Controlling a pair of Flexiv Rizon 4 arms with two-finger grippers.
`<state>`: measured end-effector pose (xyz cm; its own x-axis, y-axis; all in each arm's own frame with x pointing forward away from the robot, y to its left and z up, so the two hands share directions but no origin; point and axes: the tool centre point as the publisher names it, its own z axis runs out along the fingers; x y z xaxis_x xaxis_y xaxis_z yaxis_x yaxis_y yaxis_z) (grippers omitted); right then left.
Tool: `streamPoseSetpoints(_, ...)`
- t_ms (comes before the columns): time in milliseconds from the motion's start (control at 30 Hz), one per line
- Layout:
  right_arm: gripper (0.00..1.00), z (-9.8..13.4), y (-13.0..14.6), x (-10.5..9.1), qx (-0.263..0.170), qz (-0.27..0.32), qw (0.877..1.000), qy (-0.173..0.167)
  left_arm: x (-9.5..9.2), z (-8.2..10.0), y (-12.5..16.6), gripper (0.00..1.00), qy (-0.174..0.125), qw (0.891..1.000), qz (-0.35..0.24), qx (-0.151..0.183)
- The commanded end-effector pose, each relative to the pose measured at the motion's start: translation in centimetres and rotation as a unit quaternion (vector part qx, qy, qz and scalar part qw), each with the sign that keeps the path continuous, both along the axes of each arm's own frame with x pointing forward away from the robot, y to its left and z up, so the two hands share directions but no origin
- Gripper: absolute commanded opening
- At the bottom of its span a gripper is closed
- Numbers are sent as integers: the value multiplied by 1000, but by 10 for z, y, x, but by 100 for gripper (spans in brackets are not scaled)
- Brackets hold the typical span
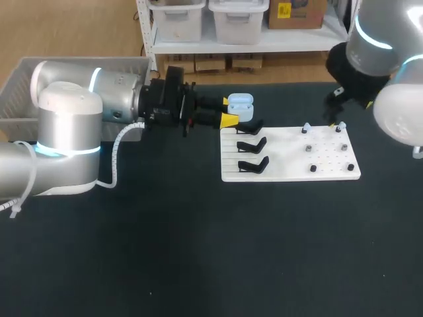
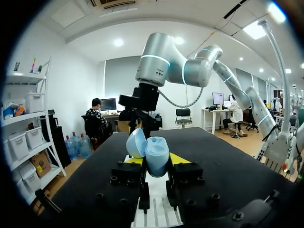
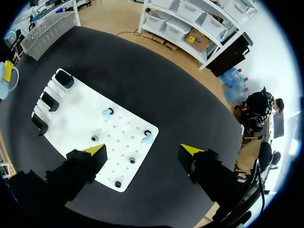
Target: Pick up each earbud case from the left stands, insert the matching earbuds, close the lid, and place the case in the box.
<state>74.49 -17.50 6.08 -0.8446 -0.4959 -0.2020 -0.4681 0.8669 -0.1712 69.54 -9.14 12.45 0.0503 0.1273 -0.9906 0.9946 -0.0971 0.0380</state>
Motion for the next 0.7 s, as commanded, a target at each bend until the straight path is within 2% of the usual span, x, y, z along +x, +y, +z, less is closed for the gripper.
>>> streamPoseSetpoints(33,100,-10,0,10,-8,-1,1000,12,-2,-1,0,0,-2,1000,3,-1)
streamPoseSetpoints(200,100,-18,-7,10,-16,-1,1000,18,-2,-1,0,0,-2,1000,3,-1)
streamPoseSetpoints(267,93,-21,-8,9,-17,0,1000,22,-2,-1,0,0,-2,1000,3,-1)
streamPoseSetpoints(333,76,-24,-8,9,-17,4,1000,25,-2,-1,0,0,-2,1000,3,-1)
streamPoseSetpoints(500,67,-28,-7,8,-17,12,999,29,-2,-1,0,0,-2,1000,3,-1)
streamPoseSetpoints(600,50,-31,-7,9,-17,14,999,30,-2,-1,0,0,-2,1000,3,-1)
streamPoseSetpoints(700,53,-34,-7,10,-18,14,999,30,-2,-1,0,0,-2,1000,3,-1)
